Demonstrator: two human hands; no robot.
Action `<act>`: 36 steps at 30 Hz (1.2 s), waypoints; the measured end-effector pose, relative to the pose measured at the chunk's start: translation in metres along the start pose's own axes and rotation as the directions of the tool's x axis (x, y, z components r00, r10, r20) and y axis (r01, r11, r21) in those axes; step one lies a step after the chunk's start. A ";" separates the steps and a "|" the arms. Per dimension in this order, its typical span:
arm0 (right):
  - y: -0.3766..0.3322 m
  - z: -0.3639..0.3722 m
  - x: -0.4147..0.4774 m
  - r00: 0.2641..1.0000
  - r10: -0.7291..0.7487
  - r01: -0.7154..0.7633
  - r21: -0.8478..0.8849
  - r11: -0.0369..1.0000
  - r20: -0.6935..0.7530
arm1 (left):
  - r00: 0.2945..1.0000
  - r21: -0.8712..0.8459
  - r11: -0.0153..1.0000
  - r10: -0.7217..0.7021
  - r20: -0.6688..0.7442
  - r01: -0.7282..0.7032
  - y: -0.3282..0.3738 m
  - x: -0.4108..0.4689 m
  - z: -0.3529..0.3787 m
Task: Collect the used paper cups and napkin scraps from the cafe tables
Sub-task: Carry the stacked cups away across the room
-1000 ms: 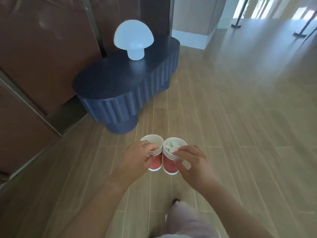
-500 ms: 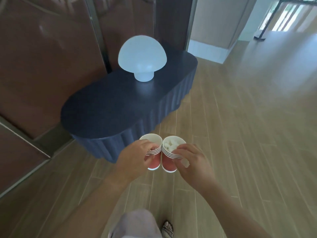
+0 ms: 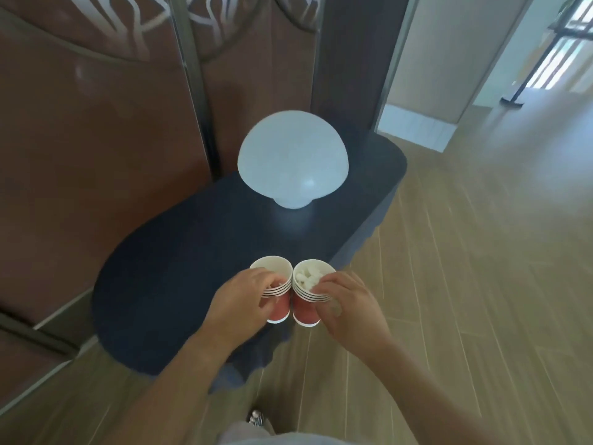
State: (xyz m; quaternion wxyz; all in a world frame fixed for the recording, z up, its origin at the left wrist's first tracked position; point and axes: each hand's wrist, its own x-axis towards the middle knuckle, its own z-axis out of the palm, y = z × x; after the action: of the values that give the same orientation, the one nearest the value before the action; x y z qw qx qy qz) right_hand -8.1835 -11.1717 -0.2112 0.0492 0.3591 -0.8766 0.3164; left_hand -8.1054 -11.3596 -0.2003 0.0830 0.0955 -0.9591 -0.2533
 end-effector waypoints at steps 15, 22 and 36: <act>0.027 0.109 0.230 0.936 -0.171 0.148 0.095 0.984 0.308 | 0.953 0.058 0.952 -0.301 -0.014 0.301 -0.127 0.142 -0.028; 0.042 0.147 0.327 0.839 -0.319 0.266 0.180 0.947 0.441 | 0.872 0.058 0.873 -0.476 -0.114 0.485 -0.155 0.199 -0.036; 0.037 0.267 0.396 0.419 -0.543 0.583 0.243 0.775 0.727 | 0.557 0.200 0.532 -0.826 -0.089 0.822 -0.231 0.217 0.014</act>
State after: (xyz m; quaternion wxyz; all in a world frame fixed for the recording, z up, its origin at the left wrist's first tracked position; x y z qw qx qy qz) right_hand -8.4624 -11.5456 -0.3188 -0.2146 0.7281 -0.6463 0.0775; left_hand -8.2854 -11.5987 -0.3037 -0.0651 0.5422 -0.8231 -0.1561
